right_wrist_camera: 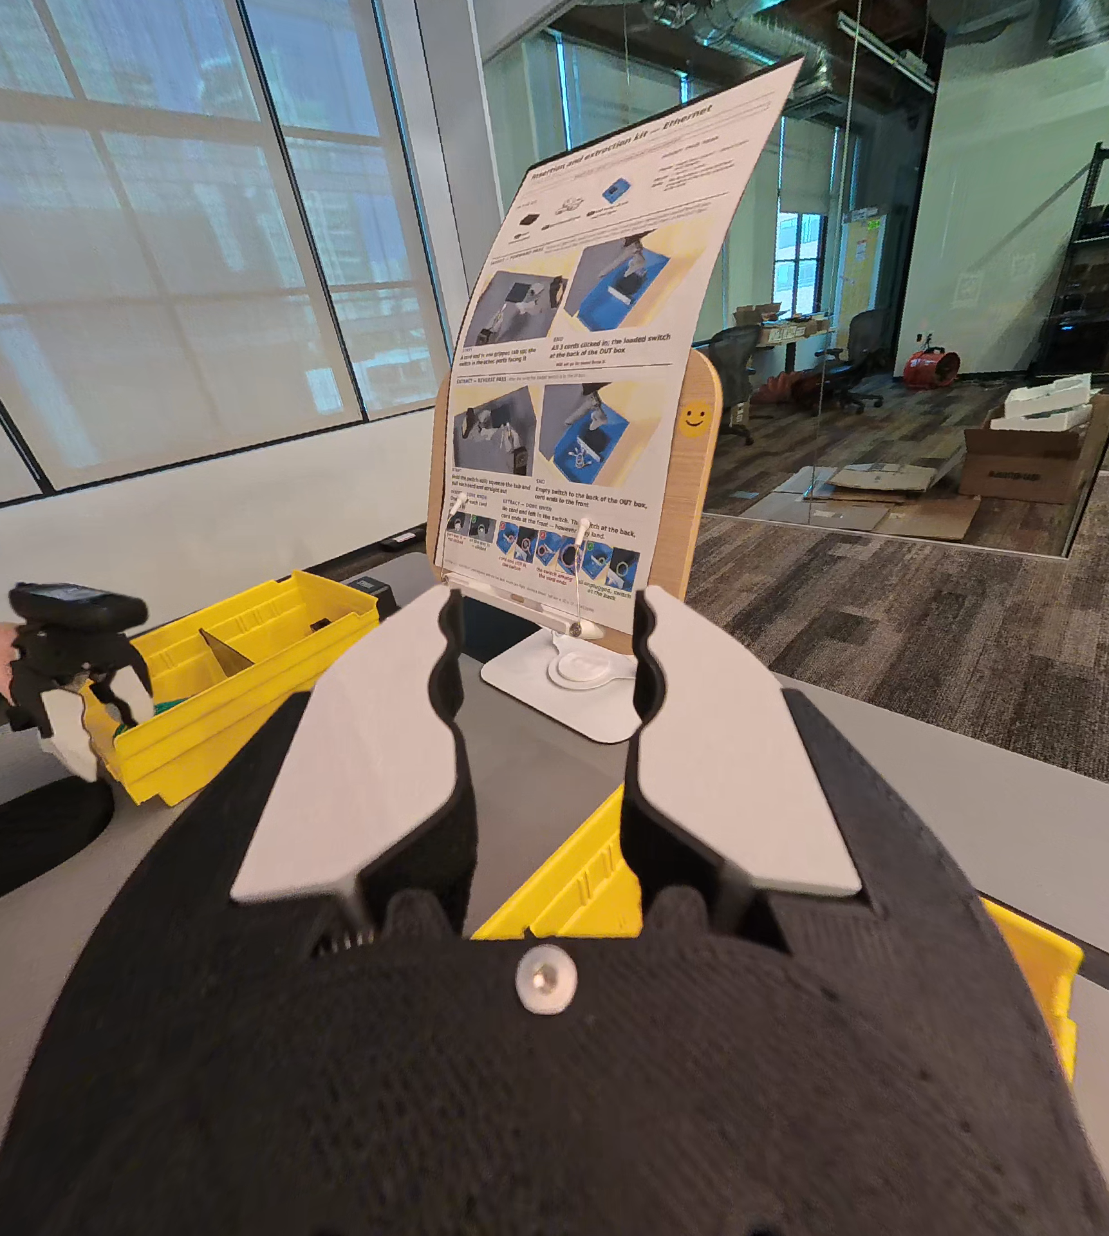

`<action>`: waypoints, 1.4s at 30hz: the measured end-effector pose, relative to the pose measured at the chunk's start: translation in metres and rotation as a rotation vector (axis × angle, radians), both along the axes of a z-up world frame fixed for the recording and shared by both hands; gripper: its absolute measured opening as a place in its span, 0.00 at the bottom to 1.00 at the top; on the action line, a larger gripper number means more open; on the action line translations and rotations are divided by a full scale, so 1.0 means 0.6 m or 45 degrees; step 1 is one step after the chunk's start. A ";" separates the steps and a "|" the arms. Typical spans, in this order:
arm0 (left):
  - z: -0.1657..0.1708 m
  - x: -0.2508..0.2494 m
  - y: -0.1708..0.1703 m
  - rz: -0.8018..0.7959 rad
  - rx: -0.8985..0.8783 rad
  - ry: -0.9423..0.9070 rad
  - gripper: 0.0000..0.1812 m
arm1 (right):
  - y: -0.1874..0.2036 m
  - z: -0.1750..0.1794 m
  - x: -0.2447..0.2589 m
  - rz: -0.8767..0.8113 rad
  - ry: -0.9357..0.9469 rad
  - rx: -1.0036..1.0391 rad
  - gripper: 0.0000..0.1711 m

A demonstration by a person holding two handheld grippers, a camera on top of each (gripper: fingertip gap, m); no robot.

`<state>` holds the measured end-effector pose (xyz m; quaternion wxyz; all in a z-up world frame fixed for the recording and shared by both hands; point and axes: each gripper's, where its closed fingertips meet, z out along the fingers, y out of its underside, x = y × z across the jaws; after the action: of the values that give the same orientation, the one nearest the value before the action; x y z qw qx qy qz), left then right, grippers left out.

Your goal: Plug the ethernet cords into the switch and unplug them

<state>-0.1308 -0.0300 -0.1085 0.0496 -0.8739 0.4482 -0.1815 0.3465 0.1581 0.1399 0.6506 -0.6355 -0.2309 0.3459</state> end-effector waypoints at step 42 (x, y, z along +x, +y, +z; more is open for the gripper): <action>0.354 0.240 0.064 0.188 1.309 -0.070 0.03 | -0.004 0.010 0.032 -0.010 0.084 0.009 0.29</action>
<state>0.0134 0.0085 0.1036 0.4968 -0.7608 0.4152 0.0432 0.3658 0.1557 0.1458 0.6613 -0.6223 -0.2082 0.3633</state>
